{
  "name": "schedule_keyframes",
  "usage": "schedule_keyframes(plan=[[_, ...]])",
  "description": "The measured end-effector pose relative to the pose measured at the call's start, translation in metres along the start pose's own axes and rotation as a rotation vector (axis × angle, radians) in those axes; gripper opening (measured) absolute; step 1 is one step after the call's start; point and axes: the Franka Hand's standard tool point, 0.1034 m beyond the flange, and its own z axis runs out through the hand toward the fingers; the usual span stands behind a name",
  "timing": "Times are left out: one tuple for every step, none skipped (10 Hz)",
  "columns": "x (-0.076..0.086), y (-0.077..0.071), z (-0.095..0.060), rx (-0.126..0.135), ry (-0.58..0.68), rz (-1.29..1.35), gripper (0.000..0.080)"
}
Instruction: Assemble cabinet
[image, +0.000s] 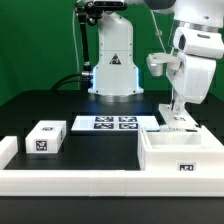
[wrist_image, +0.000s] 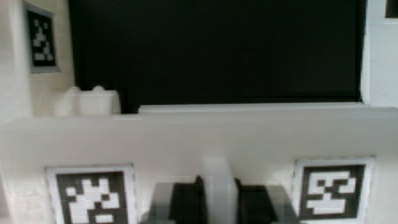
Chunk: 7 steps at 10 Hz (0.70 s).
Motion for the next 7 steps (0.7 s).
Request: schedule_keyframes(plan=[[0.0,0.0002,0.0007,0.004,-0.002,0.0,0.0062],[0.0012,0.0011,0.0018,0.005,-0.001,0.0,0.0062],[0.0036,0.0032,0.0018,0.003,0.001,0.001,0.0062],[0.0055,0.0039,0.0021,0.002,0.003,-0.002,0.0062],[0.0066,0.0042,0.0019,-0.001,0.005,-0.004,0.0062],[0.0068,0.0036,0.0025,-0.003,0.008,-0.005,0.0062],[0.0068,0.0041,0.0022,-0.003,0.008,-0.005,0.0062]])
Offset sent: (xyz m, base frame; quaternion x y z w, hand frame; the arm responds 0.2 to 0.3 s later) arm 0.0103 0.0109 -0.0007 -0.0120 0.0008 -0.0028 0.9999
